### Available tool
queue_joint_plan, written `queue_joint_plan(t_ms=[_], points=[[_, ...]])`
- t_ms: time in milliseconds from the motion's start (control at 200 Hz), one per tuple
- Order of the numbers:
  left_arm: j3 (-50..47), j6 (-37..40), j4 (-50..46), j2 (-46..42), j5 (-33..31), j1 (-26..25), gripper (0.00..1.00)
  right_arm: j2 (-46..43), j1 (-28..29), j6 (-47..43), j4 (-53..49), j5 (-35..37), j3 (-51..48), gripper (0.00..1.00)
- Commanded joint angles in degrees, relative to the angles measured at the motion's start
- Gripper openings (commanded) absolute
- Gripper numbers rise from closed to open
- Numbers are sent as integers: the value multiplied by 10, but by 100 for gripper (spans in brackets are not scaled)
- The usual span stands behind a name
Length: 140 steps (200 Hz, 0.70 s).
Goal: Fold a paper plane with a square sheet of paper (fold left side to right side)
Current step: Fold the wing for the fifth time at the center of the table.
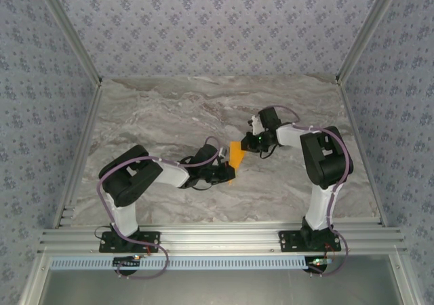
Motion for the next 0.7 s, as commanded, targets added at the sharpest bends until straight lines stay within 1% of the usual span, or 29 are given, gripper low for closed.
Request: queue_joint_plan(t_ms=[0,315,325,510,605,695], points=[[-18,8,-65,24,-6,-9,5,24,-17,-18,-26,17,26,9],[-16,9,-66,24,-5,-8,5,55,-57,-19,-36,3,55,9],[-16,9,-66,24,-5,-8,5,56,-58,-19,-36,3,72,9],[-18,9,-60,23,-3,-9,5,68,-82,-16,-39,-7,101,9],[-17,8,-56,21,-1,-8,5,58,-86,-17,-50,-7,113,9],[-15,7,-53,20,0,-8,5,22,-84,-14,-50,-14,102,9]])
